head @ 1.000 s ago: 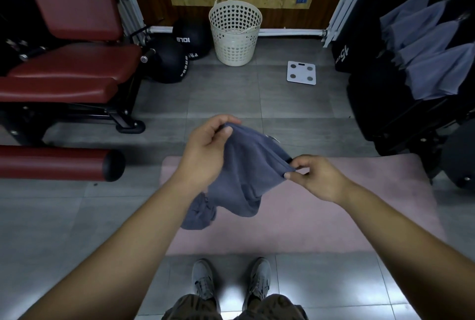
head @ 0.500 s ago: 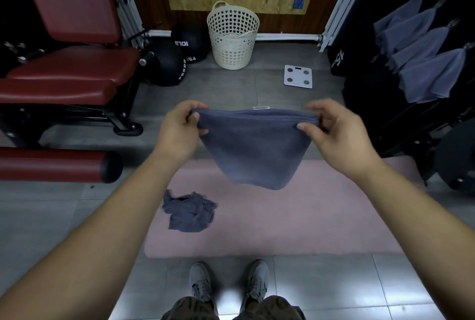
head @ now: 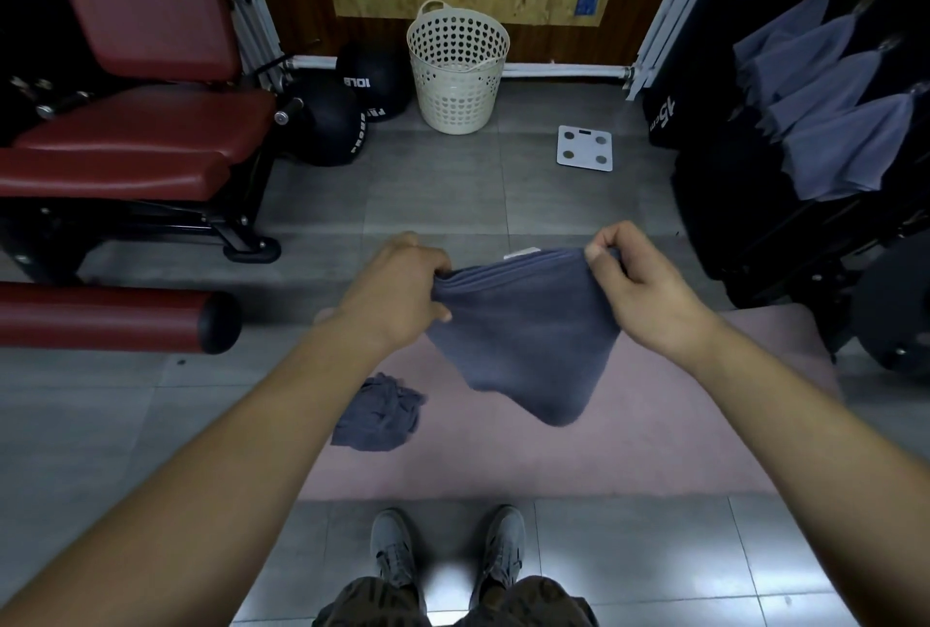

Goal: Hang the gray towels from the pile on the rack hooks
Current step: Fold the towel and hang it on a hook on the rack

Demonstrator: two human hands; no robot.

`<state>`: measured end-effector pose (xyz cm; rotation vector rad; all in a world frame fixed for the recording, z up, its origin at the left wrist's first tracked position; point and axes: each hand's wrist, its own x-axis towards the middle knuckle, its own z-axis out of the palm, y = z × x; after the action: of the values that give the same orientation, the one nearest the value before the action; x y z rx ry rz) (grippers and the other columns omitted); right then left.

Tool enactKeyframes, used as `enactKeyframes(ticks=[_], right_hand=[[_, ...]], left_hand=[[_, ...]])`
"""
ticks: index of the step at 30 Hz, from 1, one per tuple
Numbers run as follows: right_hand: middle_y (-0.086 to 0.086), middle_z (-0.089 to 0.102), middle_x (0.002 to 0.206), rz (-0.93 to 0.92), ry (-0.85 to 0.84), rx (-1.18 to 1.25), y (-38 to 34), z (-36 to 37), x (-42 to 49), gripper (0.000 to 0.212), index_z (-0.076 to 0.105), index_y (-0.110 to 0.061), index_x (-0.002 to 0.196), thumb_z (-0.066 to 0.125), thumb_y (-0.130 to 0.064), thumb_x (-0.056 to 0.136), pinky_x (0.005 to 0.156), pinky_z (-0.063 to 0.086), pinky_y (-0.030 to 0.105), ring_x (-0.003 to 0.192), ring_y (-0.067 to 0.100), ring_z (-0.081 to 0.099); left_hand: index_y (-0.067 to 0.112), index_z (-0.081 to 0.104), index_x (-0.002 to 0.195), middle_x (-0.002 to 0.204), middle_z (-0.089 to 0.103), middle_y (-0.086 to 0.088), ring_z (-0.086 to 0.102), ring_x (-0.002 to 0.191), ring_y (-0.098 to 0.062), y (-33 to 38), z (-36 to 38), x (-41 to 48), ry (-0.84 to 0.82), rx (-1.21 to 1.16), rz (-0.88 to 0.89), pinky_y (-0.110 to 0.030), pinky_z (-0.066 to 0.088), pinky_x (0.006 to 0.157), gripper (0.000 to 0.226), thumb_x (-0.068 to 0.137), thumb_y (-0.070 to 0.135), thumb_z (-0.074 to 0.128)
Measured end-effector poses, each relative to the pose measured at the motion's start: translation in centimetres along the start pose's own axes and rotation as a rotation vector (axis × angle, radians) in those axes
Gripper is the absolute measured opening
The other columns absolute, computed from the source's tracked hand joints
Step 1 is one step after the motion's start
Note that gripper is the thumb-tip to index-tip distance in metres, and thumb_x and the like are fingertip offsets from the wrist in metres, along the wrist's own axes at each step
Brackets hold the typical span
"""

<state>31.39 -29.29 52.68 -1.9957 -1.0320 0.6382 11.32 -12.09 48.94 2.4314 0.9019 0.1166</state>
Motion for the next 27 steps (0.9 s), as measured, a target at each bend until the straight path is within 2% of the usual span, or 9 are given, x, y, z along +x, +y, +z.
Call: enactKeyframes(ticks=[4,8,12,15,17,20,23,25,27], right_hand=[[-0.002,0.066,0.078,0.115,-0.335,0.220,0.8,-0.9,-0.1,0.035,0.063,-0.006,0.097,0.087,-0.018,0.074,0.062,0.049,0.017,0.070,0.005,0.060],[-0.004,0.077,0.092,0.272,-0.593,0.043,2.1,-1.7,-0.4,0.034,0.071,-0.014,0.099,0.089,-0.008,0.071,0.079,0.058,0.027,0.089,0.014,0.073],[0.008,0.076,0.109,0.314,-0.581,0.179,3.0,-2.0,-0.7,0.034,0.071,-0.007,0.113,0.079,-0.004,0.080,0.093,0.054,0.032,0.106,0.024,0.071],[0.021,0.070,0.115,0.361,-0.445,0.510,3.4,-1.7,-1.0,0.047,0.065,0.001,0.120,0.070,-0.007,0.075,0.094,0.049,0.040,0.107,0.031,0.066],[0.019,0.068,0.107,0.421,-0.359,0.725,3.2,-1.5,-1.1,0.041,0.068,0.000,0.115,0.067,-0.007,0.075,0.086,0.051,0.037,0.101,0.031,0.065],[0.014,0.072,0.103,0.487,-0.376,0.930,2.4,-1.2,-1.1,0.033,0.075,-0.006,0.107,0.057,-0.017,0.083,0.084,0.054,0.035,0.097,0.028,0.068],[0.018,0.065,0.119,0.529,-0.385,1.007,2.2,-0.9,-0.8,0.048,0.062,0.001,0.130,0.051,-0.017,0.087,0.104,0.042,0.044,0.112,0.032,0.062],[0.019,0.058,0.123,0.585,-0.327,1.004,2.4,-0.5,-0.6,0.054,0.055,0.003,0.136,0.054,-0.017,0.086,0.104,0.040,0.044,0.116,0.034,0.055],[0.020,0.052,0.123,0.648,-0.266,0.985,2.9,-0.2,-0.3,0.054,0.055,0.003,0.136,0.056,-0.016,0.085,0.094,0.045,0.040,0.115,0.034,0.050]], left_hand=[[0.013,0.068,0.082,0.082,0.052,0.001,0.053,0.077,-0.014,0.1,0.0,-0.6,-0.068,-0.103,0.000,-0.029,0.045,0.070,0.018,0.073,0.018,0.082],[0.019,0.058,0.069,0.065,0.057,0.012,0.053,0.060,-0.002,-0.1,-0.2,-1.2,-0.264,-0.410,-0.082,-0.023,0.042,0.059,0.023,0.077,0.007,0.076],[0.023,0.068,0.092,0.078,0.071,0.016,0.067,0.076,-0.003,-0.1,-0.5,-1.7,-0.402,-0.632,-0.137,-0.019,0.049,0.063,0.025,0.080,0.002,0.074],[0.012,0.065,0.122,0.115,0.073,-0.008,0.070,0.107,-0.022,-0.7,-1.3,-1.9,-0.556,-0.905,-0.225,-0.032,0.055,0.085,0.043,0.082,-0.002,0.074],[0.006,0.062,0.128,0.127,0.067,-0.016,0.066,0.116,-0.028,-1.3,-1.6,-2.3,-0.652,-1.116,-0.264,-0.038,0.054,0.095,0.053,0.078,0.004,0.078],[0.006,0.076,0.106,0.106,0.075,-0.015,0.073,0.095,-0.025,-1.7,-1.1,-2.7,-0.568,-1.502,-0.330,-0.034,0.060,0.081,0.061,0.055,0.034,0.095],[0.005,0.079,0.090,0.088,0.077,-0.009,0.075,0.080,-0.022,-0.9,1.1,-3.6,-0.358,-1.961,-0.505,-0.034,0.062,0.069,0.059,0.087,0.060,0.061],[0.006,0.076,0.098,0.074,0.075,0.000,0.073,0.068,-0.016,-1.7,3.7,-4.3,-0.201,-1.845,-0.643,-0.029,0.060,0.061,0.048,0.093,0.051,0.062],[0.018,0.068,0.107,0.072,0.074,0.009,0.071,0.069,-0.012,-2.3,5.3,-5.4,-0.152,-1.641,-0.693,-0.031,0.058,0.068,0.074,0.072,0.083,0.060]])
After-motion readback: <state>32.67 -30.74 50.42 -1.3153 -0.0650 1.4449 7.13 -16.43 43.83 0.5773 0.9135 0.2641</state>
